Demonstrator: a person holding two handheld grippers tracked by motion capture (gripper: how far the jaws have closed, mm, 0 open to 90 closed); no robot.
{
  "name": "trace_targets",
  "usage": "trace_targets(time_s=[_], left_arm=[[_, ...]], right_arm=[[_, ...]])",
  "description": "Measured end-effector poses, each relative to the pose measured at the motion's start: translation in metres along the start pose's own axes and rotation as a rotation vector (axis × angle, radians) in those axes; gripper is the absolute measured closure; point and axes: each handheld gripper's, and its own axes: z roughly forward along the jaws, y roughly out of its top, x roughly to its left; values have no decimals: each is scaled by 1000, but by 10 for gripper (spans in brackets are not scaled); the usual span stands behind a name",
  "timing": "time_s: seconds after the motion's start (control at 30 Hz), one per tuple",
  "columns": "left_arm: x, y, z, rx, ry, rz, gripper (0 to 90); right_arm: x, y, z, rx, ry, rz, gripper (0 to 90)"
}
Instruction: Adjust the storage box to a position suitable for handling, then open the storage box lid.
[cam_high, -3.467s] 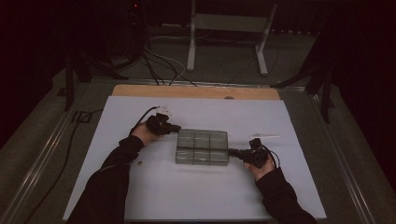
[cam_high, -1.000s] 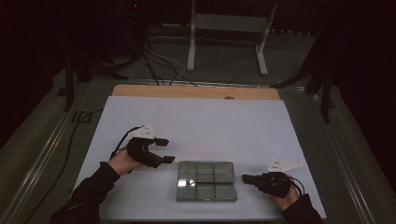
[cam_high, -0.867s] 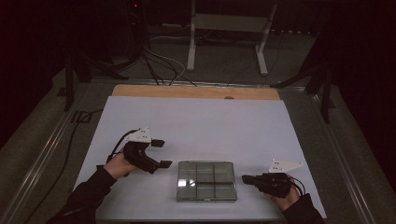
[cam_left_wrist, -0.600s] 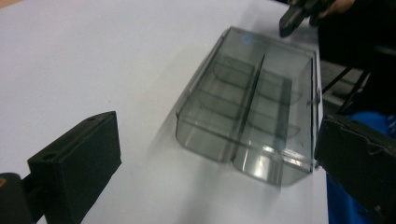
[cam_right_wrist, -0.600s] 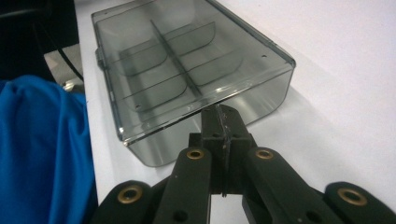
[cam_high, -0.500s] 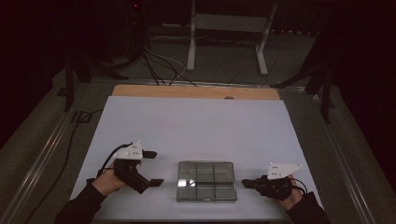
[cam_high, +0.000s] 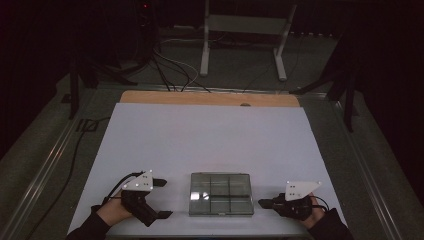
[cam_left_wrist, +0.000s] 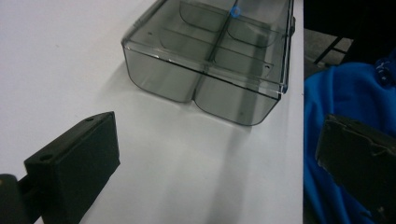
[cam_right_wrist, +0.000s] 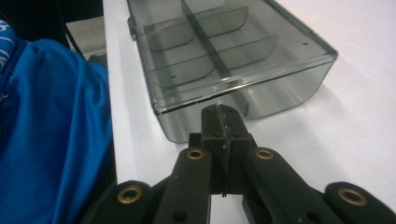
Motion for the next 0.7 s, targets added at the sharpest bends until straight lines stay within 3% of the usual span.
trace_targets(time_s=[0.17, 0.4, 0.6, 0.7], left_arm=[[0, -3, 0, -15, -3, -17, 14], [2, -7, 3, -6, -14, -26, 14], [2, -8, 6, 3, -26, -32, 14], [3, -9, 6, 7, -25, -36, 14]], right_arm=[[5, -1, 3, 21, 22, -13, 900], [5, -2, 6, 31, 55, 12, 900], [4, -3, 11, 52, 91, 85, 900], [4, -4, 11, 53, 94, 93, 900]])
